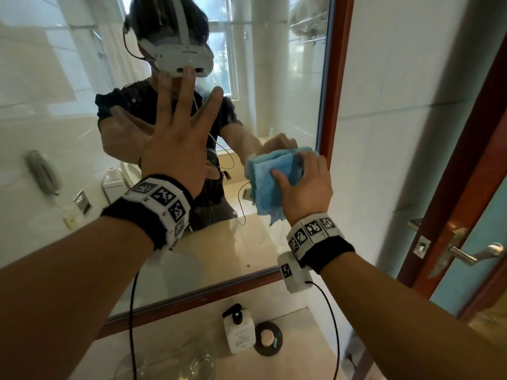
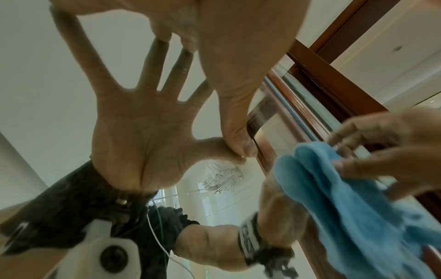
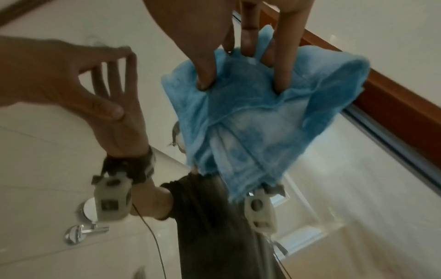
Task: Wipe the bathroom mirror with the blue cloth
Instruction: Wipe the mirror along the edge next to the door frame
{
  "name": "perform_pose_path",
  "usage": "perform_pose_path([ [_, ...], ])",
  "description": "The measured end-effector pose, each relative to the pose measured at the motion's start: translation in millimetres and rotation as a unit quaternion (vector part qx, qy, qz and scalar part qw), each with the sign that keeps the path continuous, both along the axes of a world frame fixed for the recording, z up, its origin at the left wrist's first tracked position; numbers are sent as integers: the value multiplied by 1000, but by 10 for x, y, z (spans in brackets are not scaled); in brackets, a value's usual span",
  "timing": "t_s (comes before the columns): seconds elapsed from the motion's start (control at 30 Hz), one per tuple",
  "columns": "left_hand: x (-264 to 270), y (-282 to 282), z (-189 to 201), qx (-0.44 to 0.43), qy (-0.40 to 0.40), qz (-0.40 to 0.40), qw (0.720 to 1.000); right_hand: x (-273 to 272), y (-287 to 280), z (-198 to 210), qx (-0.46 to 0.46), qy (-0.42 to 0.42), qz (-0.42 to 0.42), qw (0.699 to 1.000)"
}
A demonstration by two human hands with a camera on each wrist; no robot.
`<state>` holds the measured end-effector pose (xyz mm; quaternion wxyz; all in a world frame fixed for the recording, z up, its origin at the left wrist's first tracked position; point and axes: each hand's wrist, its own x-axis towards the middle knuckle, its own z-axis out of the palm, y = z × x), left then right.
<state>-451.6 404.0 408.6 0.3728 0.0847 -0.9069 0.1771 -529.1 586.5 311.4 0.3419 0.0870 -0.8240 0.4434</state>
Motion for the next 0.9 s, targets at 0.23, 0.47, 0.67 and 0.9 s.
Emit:
perform_pose_path([
  [0.23, 10, -6, 6, -3, 11, -2, 1000, 65, -58, 910, -55, 29, -1, 998],
  [0.47, 2, -25, -8, -14, 27, -1, 1000, 147, -269, 1428, -23, 61, -4, 998],
  [0.67, -52, -82, -38, -22, 45, -5, 999, 175, -232, 932, 118, 113, 4, 987],
  [0.9, -36, -61, -29, -7, 24, -9, 1000, 47, -161, 355, 129, 108, -16, 986],
])
